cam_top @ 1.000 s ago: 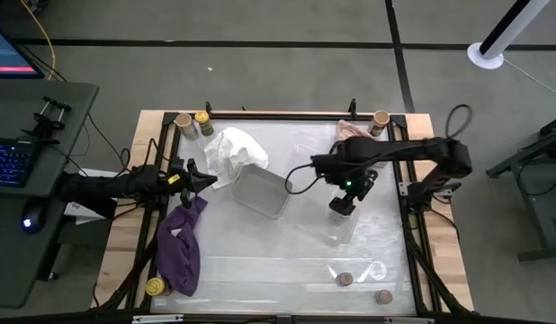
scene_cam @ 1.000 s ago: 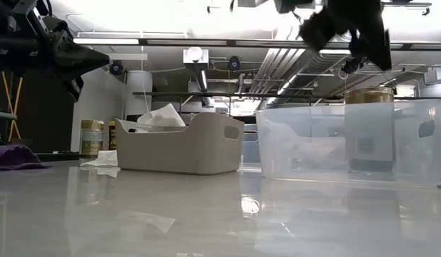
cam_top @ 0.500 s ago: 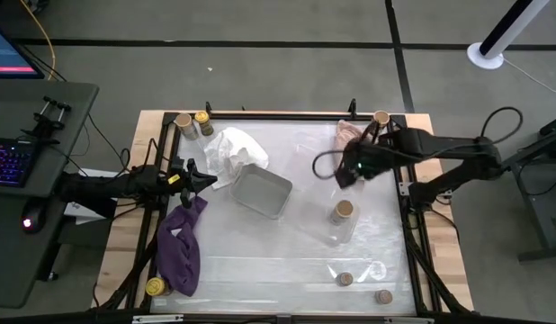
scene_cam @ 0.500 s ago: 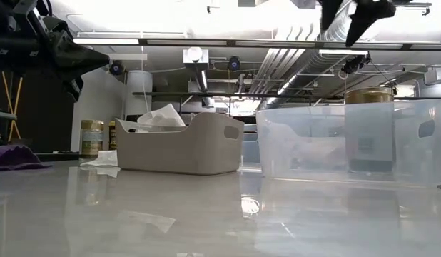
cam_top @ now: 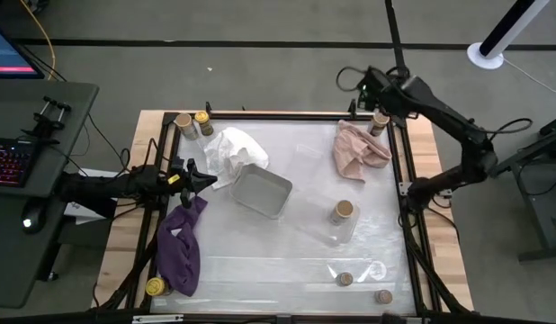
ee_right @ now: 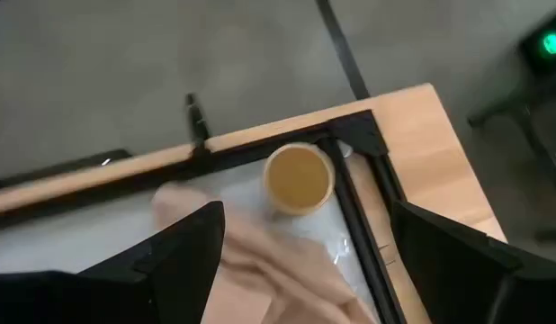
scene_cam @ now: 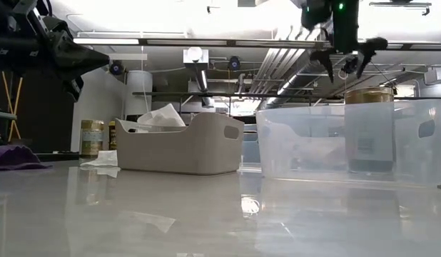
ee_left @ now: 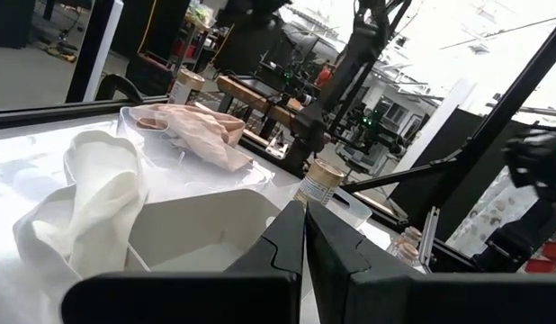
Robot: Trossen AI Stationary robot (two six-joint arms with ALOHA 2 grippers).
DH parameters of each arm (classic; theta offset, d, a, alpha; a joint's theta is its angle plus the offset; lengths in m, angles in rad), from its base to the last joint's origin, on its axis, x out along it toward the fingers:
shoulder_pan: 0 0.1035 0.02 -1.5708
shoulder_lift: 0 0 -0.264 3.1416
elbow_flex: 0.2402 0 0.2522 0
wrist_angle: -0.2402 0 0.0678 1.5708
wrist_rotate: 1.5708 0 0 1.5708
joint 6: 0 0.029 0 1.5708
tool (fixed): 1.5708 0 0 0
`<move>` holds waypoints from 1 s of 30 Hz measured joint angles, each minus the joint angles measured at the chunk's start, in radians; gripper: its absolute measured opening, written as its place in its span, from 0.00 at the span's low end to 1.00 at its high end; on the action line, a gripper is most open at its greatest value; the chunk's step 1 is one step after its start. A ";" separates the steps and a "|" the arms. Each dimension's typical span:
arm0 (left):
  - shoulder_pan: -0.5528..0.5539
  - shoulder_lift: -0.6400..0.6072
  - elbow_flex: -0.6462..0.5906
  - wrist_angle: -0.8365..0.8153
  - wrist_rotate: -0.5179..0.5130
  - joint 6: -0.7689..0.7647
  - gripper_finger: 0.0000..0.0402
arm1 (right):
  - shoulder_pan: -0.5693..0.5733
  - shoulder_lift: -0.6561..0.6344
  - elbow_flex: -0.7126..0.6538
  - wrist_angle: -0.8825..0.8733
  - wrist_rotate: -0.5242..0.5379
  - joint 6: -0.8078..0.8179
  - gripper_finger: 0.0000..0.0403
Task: Sort spices by type
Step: Put the right gold seasoning bottle into the bottom transparent bin
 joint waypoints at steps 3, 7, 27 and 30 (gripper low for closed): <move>0.000 0.000 0.000 0.000 0.000 0.000 0.01 | -0.084 0.050 0.000 0.033 -0.059 -0.030 0.78; 0.000 0.000 0.000 0.000 0.000 0.000 0.01 | -0.155 0.132 0.000 0.084 -0.142 -0.095 0.78; 0.000 0.000 0.000 0.000 0.000 0.000 0.01 | -0.318 0.333 0.000 0.159 -0.248 -0.283 0.78; 0.000 0.000 0.000 0.000 0.000 0.000 0.01 | -0.314 0.333 0.000 0.161 -0.265 -0.288 0.78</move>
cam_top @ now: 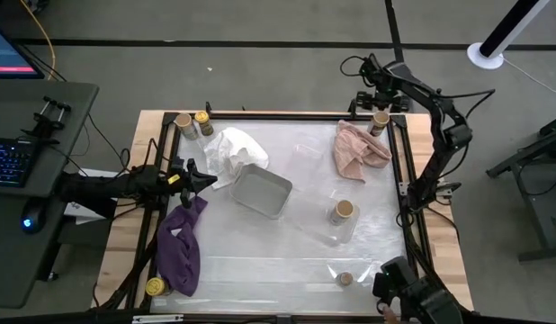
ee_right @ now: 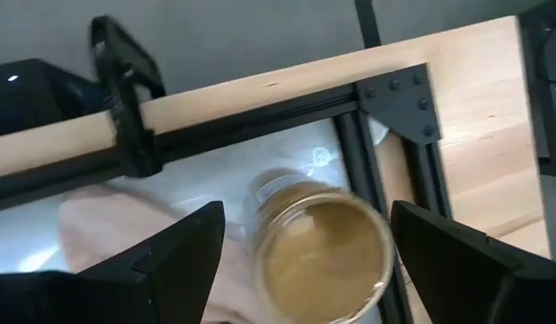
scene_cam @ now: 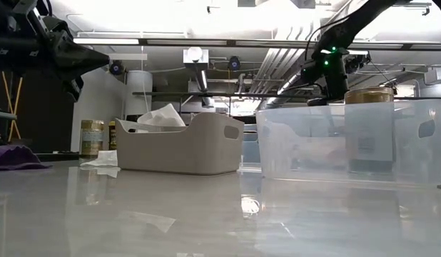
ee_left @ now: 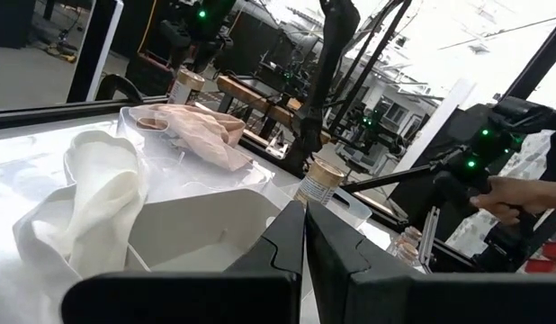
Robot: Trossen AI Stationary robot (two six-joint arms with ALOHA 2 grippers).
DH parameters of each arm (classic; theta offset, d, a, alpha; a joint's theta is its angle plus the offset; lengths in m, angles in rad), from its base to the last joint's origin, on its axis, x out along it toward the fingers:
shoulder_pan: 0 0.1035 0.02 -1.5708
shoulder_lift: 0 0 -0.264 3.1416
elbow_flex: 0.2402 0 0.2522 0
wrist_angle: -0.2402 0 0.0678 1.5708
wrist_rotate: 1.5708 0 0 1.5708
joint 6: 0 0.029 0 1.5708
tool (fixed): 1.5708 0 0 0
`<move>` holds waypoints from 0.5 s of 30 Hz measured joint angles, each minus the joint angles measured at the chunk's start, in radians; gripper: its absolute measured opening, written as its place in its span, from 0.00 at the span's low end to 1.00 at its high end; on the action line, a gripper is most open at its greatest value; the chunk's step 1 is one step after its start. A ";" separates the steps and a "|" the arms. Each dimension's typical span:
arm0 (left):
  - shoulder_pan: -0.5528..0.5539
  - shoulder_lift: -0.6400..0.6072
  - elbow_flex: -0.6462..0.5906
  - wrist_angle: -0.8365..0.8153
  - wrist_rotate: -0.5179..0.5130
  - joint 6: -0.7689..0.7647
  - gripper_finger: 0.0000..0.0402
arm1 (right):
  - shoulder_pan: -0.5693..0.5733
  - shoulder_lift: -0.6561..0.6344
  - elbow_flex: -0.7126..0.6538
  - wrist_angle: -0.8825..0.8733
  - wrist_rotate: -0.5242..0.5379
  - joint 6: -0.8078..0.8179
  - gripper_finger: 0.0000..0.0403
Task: Sort spices by type
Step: Put the right gold seasoning bottle into the bottom transparent bin
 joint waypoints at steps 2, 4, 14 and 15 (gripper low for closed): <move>0.000 0.000 0.000 0.000 0.000 0.000 0.01 | 0.000 0.000 0.000 0.002 -0.011 -0.007 0.78; 0.000 0.000 0.000 0.000 0.000 0.000 0.01 | -0.001 0.000 0.000 -0.004 -0.019 -0.020 0.78; 0.000 0.000 0.000 0.000 0.000 0.000 0.01 | -0.001 0.000 0.000 -0.013 -0.035 0.058 0.78; 0.000 0.000 0.000 0.000 0.000 0.000 0.01 | -0.001 0.000 0.000 -0.017 -0.036 0.065 0.78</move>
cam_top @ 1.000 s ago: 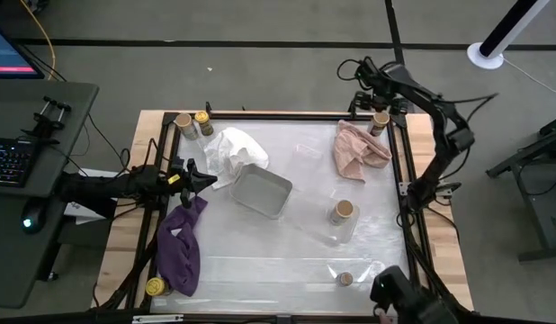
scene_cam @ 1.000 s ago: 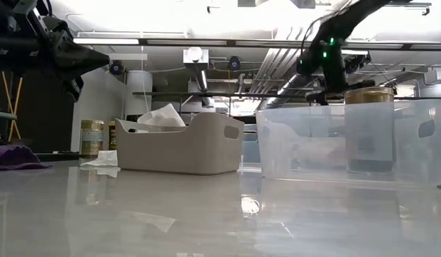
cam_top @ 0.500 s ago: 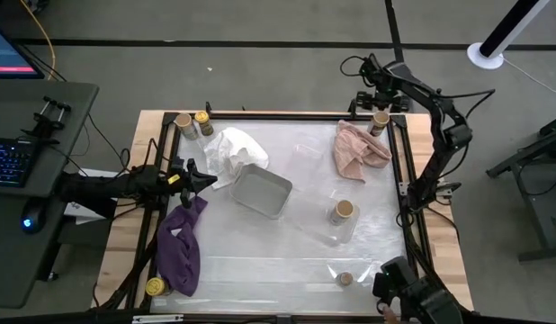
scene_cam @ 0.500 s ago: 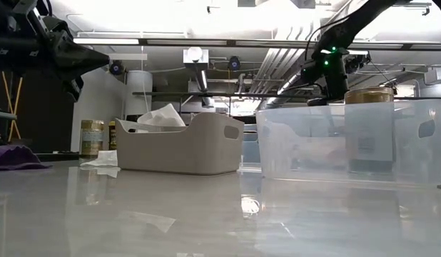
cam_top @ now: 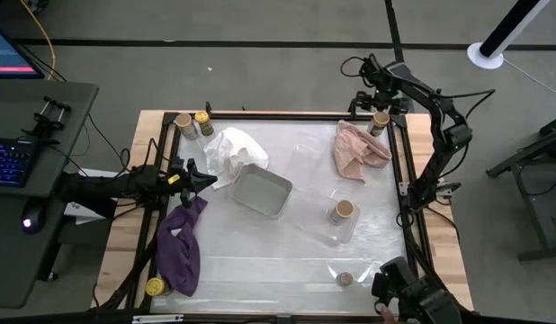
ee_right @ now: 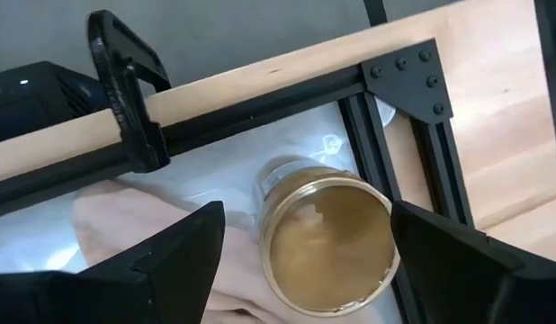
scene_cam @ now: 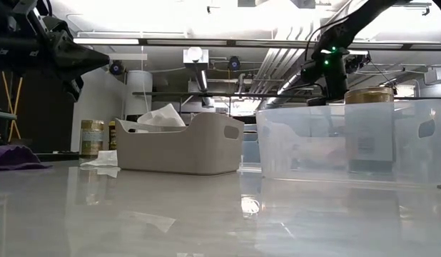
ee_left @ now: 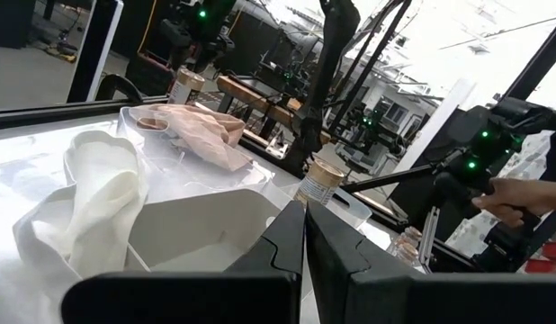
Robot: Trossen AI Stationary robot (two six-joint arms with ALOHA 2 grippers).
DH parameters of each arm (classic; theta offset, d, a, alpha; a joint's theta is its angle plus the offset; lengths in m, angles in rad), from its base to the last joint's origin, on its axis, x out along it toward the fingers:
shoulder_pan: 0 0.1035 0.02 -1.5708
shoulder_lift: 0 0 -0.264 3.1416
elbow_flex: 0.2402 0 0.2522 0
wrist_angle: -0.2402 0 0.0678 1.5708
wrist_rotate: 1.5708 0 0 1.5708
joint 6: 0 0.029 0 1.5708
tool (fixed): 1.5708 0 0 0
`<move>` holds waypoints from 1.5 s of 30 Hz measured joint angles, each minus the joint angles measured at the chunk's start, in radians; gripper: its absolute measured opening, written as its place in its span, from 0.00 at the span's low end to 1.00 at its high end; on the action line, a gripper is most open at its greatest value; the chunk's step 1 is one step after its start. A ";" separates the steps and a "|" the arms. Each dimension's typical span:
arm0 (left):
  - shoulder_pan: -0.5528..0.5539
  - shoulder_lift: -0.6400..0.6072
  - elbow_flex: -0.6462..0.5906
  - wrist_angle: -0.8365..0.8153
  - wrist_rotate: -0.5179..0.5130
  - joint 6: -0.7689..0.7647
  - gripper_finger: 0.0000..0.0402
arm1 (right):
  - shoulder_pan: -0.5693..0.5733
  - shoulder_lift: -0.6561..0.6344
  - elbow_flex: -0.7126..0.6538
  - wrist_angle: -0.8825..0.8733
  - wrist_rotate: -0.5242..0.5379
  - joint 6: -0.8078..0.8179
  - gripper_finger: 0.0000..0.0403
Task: Sort spices by type
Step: Put the right gold seasoning bottle into the bottom transparent bin
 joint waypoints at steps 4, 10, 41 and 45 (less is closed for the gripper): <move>0.000 0.000 0.000 0.000 0.000 0.000 0.01 | 0.009 0.001 -0.015 -0.004 0.006 0.051 0.78; 0.000 0.000 0.000 -0.001 0.000 0.000 0.01 | 0.027 -0.001 -0.072 0.001 0.034 0.082 0.78; 0.000 0.000 0.000 0.000 0.000 0.000 0.01 | 0.043 0.068 -0.079 0.099 -0.164 -0.222 0.78; 0.000 0.000 0.000 0.000 0.000 0.000 0.01 | 0.042 0.119 -0.078 0.104 -0.146 -0.312 0.78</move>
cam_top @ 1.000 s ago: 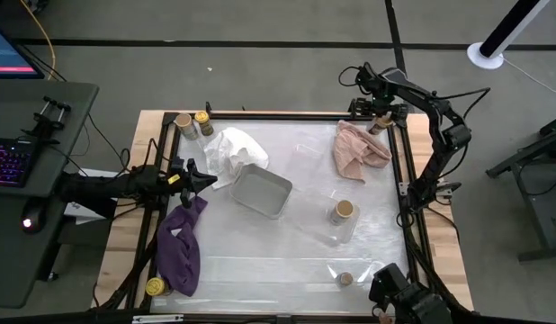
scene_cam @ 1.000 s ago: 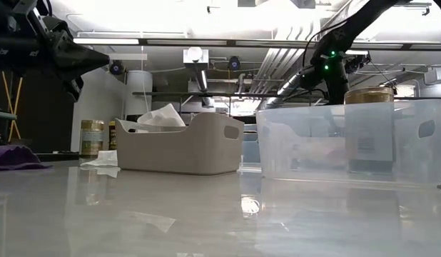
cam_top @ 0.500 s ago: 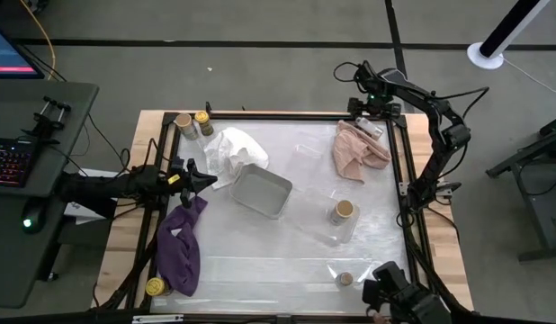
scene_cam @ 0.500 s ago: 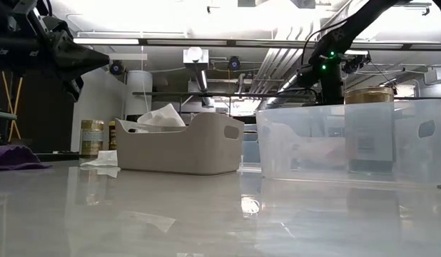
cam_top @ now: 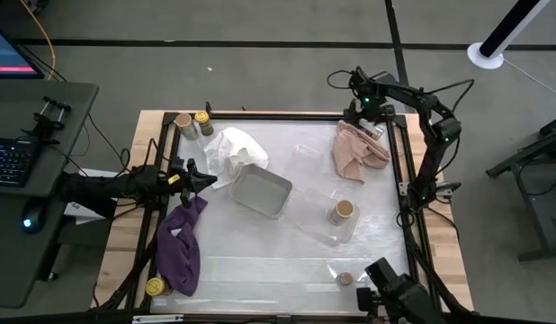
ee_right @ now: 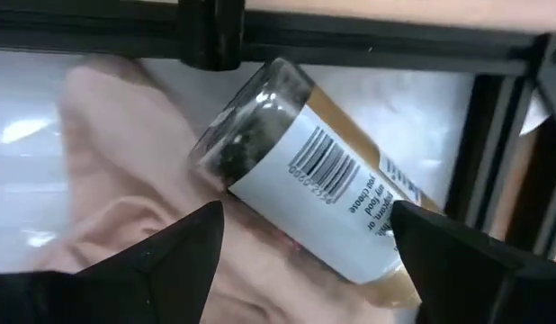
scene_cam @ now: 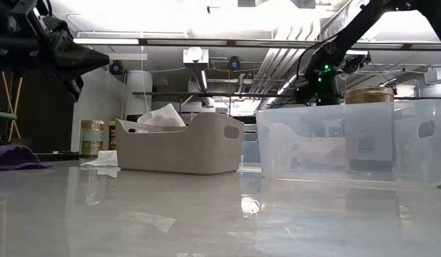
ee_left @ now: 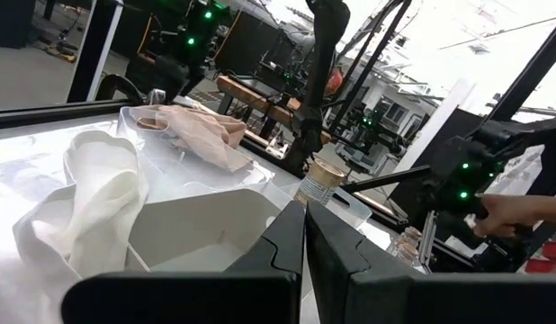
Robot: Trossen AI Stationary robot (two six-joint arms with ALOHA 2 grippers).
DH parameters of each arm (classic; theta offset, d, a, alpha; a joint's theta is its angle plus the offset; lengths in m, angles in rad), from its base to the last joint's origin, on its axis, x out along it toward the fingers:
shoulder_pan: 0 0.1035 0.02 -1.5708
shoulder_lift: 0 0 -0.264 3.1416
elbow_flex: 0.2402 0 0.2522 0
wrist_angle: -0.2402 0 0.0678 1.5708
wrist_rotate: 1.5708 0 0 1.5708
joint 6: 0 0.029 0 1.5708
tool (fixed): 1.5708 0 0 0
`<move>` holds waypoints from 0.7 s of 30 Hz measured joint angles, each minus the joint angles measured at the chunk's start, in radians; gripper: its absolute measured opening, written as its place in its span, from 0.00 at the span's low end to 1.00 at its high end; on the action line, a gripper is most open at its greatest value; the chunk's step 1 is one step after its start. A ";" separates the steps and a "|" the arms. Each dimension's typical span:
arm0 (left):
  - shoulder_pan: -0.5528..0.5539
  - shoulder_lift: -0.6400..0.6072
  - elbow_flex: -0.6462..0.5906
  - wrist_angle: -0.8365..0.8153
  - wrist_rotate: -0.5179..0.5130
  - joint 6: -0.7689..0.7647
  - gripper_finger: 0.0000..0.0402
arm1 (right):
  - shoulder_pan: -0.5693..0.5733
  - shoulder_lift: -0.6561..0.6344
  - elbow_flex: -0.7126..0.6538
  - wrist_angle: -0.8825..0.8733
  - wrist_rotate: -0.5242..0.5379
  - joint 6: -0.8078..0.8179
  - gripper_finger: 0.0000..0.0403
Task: Sort spices by type
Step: Put the right gold seasoning bottle into the bottom transparent bin
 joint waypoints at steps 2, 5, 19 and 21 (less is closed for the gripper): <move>0.000 0.000 0.000 0.000 0.000 0.000 0.01 | -0.002 0.006 0.000 0.004 0.032 -0.040 0.78; 0.000 0.000 0.000 0.000 0.000 0.000 0.01 | -0.008 0.006 0.000 0.001 0.076 -0.103 0.78; 0.000 0.000 0.000 0.000 0.000 0.000 0.01 | -0.039 0.134 0.000 -0.079 0.047 -0.280 0.78; 0.000 0.000 0.000 0.000 0.000 0.000 0.01 | -0.039 0.145 0.000 -0.079 0.042 -0.271 0.77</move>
